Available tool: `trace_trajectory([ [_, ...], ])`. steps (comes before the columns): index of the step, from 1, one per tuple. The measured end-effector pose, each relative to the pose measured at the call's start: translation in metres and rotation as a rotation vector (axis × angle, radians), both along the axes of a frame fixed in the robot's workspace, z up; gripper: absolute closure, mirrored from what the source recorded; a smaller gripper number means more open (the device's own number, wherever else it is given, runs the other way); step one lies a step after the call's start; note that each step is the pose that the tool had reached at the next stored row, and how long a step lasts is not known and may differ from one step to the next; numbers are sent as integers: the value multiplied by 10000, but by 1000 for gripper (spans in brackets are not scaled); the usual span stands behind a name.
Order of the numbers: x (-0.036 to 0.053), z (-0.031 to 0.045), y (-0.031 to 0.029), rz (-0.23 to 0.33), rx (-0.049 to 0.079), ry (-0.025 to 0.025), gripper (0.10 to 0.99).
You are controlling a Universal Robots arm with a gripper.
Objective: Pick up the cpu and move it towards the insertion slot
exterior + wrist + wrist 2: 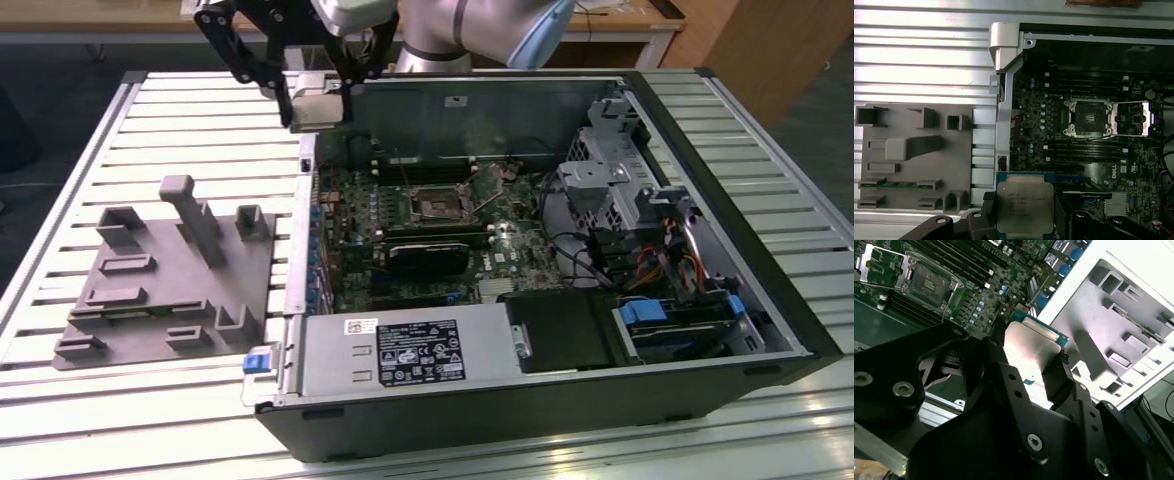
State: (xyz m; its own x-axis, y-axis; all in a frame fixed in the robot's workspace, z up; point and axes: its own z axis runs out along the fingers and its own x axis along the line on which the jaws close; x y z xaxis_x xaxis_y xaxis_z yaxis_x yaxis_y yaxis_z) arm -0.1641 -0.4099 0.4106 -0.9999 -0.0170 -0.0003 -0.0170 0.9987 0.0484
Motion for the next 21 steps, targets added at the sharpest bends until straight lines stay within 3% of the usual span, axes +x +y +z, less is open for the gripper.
trace_trajectory([
  [15, 343, 0, 2, 0, 0, 9, 541],
  [21, 454, 0, 48, 0, 0, 9, 541],
])
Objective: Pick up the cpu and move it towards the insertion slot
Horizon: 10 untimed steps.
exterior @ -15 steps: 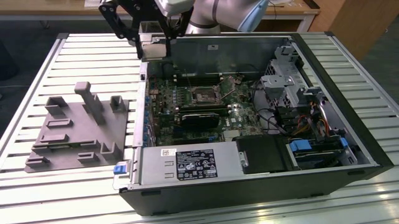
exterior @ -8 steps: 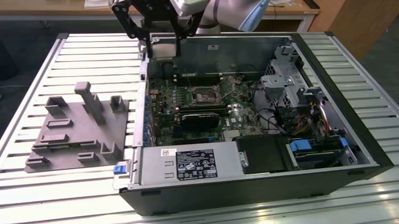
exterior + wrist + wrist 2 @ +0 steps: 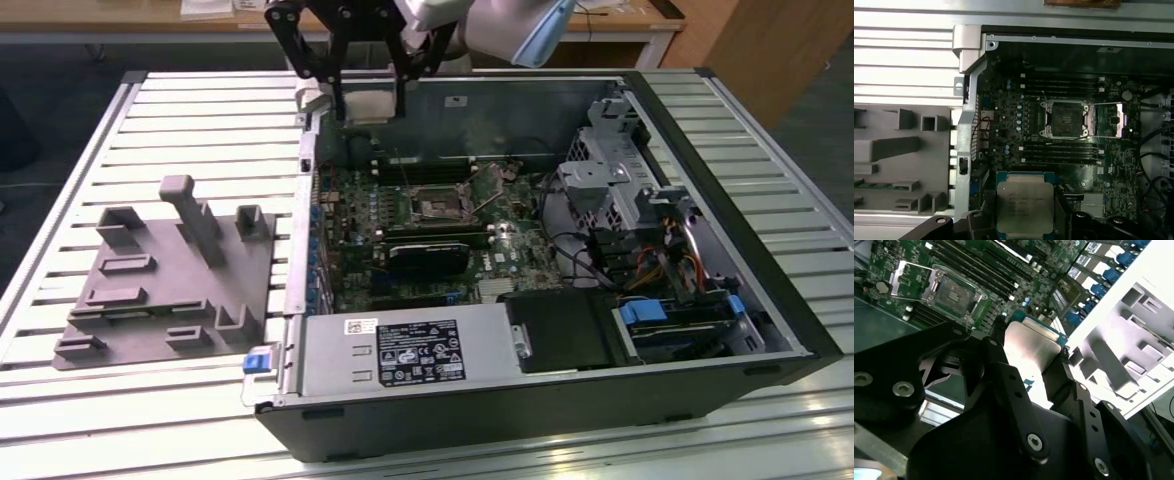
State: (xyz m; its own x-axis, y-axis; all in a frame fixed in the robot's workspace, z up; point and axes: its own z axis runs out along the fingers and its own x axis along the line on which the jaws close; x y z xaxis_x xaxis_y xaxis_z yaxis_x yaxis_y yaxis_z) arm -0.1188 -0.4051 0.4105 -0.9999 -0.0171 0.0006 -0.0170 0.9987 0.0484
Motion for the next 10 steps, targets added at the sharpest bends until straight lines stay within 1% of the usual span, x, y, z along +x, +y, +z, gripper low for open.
trace_trajectory([
  [10, 138, 0, 61, 1, 0, 0, 541],
])
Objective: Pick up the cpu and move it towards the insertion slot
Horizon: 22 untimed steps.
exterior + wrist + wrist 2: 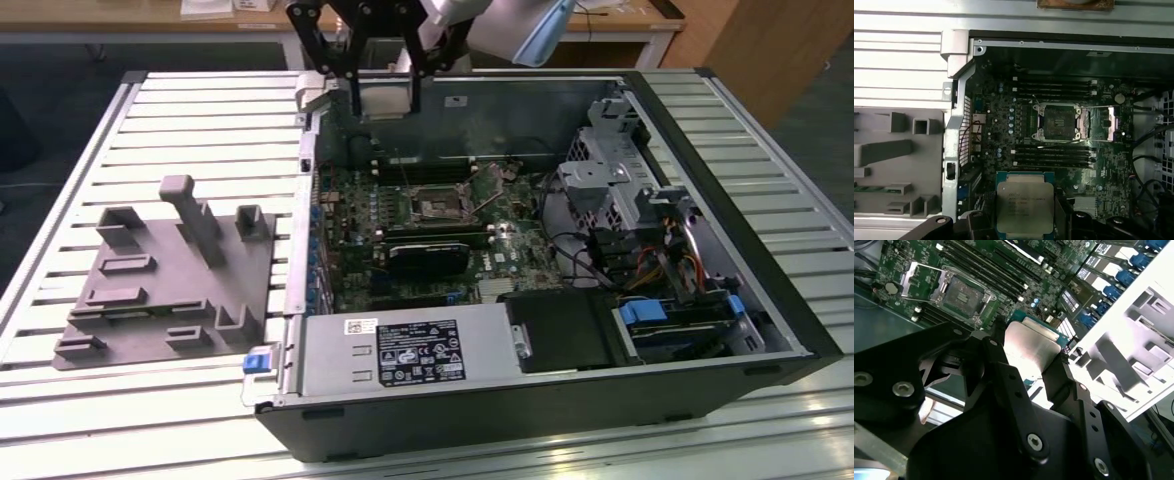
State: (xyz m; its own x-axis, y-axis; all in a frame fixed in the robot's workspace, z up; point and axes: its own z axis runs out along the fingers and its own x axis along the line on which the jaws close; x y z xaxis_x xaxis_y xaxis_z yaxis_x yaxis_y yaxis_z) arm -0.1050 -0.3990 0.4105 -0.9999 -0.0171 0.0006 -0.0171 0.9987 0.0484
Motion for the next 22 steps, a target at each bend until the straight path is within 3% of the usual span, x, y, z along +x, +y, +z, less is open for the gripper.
trace_trajectory([
  [15, 220, 0, 48, 2, 0, 0, 541],
  [22, 346, 0, 100, 3, 0, 0, 541],
])
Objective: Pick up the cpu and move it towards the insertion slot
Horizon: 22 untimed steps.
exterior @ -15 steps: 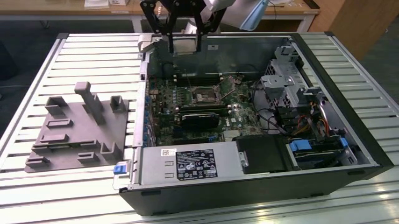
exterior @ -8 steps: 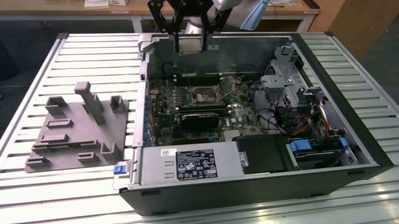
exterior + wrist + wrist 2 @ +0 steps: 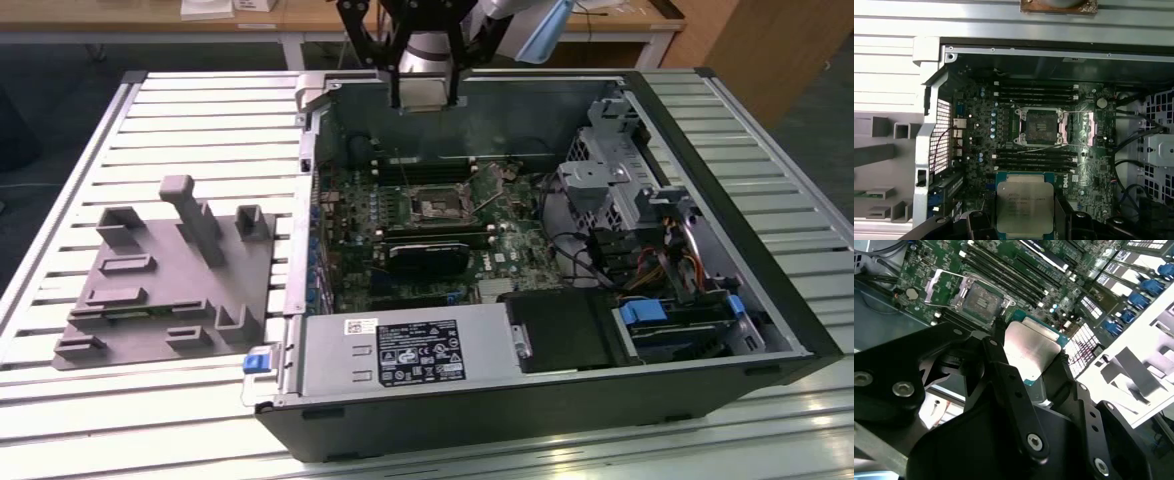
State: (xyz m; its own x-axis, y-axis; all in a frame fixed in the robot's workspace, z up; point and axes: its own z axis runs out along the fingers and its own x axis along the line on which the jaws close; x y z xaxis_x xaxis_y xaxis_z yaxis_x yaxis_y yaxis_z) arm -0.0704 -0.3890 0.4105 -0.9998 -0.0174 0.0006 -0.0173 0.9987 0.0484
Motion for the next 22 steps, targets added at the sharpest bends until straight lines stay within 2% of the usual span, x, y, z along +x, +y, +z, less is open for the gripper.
trace_trajectory([
  [16, 282, 0, 164, 1, 1, 0, 541],
  [18, 305, -1, 191, 1, 1, -1, 541],
  [22, 335, -2, 284, 1, 0, -1, 541],
])
